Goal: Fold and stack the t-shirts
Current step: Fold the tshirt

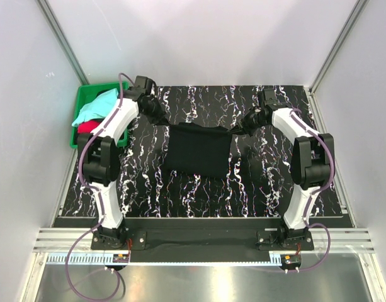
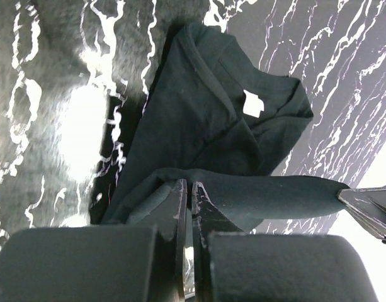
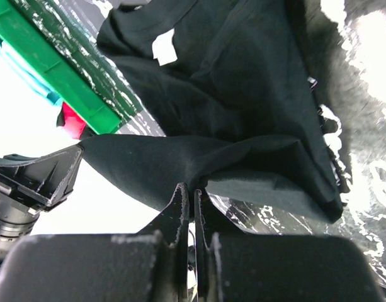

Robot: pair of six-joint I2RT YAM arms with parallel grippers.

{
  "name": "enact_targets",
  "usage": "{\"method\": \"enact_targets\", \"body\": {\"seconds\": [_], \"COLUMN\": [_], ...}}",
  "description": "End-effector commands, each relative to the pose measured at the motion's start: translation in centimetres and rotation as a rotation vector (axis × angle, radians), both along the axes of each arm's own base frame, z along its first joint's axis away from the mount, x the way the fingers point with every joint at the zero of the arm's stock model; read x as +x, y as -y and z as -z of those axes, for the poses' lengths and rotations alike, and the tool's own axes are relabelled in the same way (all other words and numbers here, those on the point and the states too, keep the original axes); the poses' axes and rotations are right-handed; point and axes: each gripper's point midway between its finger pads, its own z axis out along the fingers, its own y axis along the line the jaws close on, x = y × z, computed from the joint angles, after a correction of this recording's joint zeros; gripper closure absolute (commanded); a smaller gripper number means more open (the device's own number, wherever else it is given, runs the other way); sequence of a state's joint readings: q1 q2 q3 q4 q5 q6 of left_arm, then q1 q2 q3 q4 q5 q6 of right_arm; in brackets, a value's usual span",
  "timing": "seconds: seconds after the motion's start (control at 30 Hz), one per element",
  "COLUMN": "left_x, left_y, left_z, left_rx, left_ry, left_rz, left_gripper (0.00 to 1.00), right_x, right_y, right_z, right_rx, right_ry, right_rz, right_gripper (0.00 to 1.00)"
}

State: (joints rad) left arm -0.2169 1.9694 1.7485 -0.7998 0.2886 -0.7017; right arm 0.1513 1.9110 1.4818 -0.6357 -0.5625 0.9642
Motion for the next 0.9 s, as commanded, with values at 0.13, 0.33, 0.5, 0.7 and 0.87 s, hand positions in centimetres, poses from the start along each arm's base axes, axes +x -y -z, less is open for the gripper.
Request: {"method": "enact_targets", "body": {"seconds": [0.13,0.33,0.5,0.7,0.87], "left_x": [5.0,7.3,8.4,8.8,7.6], "left_y": [1.2,2.4,3.8,4.9,4.4], "left_z": [-1.4,-1.3,-0.6,-1.2,-4.4], "left_rx": [-0.048,-0.091,-0.157,-0.196,-0.192], "left_ry": [0.145,0.197,0.199,0.243,0.308], "left_rz": [0.071,0.107,0.137,0.142,0.123], "left_gripper": [1.00,1.00,1.00,1.00,1.00], "right_x": [2.3,3.3,3.8,3.3,2.4], "right_y": [1.1,1.4,2.1,2.6,2.3], "right_z": [-0.2,0.3,1.2,1.6,-0.5], "right_rx": [0.008,0.006,0.003,-0.005,0.020], "right_ry": [0.044,0.044,0.027,0.019,0.058], "right_rz": [-0.012,-0.003,0.009,0.017,-0.004], "right_gripper": [1.00,1.00,1.00,1.00,1.00]}}
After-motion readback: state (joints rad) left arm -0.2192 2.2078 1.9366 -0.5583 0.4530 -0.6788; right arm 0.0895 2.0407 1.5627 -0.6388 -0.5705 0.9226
